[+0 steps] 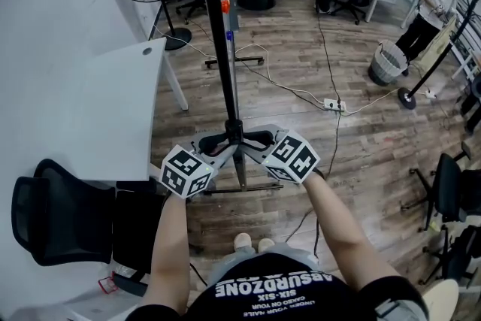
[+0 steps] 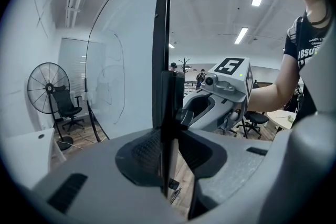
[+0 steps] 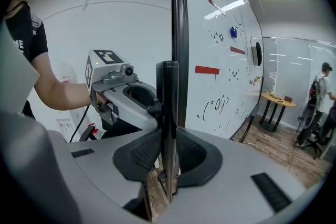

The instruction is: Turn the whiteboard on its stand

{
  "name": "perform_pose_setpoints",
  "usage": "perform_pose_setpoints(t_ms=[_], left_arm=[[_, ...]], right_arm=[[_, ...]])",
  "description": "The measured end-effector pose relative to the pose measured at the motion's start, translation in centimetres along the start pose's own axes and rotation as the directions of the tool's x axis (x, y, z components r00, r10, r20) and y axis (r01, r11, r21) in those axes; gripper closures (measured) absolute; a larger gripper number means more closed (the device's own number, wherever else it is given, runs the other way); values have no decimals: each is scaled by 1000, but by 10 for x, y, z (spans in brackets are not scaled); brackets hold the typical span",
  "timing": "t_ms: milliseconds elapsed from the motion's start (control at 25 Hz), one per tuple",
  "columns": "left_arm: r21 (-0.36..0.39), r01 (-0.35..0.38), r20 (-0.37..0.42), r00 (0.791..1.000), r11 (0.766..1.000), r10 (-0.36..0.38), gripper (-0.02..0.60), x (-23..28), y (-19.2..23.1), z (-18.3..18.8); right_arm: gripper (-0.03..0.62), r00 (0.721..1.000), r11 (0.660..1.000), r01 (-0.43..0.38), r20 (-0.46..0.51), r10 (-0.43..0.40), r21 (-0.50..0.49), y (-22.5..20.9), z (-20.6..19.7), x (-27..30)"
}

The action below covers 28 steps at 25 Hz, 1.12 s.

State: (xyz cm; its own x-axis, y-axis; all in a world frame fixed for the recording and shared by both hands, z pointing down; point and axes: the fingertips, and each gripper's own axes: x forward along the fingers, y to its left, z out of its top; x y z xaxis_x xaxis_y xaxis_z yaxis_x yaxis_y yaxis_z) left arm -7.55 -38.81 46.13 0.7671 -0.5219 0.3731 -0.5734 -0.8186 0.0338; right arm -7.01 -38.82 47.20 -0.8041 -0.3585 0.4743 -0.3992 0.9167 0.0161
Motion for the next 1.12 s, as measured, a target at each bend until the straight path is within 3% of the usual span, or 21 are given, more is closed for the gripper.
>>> perform_pose_setpoints(t_ms=[1120], left_arm=[[13, 9, -15, 1000, 1000, -9, 485, 9, -48, 3]], right_arm=[[516, 999, 996, 52, 11, -52, 68, 15, -21, -42]])
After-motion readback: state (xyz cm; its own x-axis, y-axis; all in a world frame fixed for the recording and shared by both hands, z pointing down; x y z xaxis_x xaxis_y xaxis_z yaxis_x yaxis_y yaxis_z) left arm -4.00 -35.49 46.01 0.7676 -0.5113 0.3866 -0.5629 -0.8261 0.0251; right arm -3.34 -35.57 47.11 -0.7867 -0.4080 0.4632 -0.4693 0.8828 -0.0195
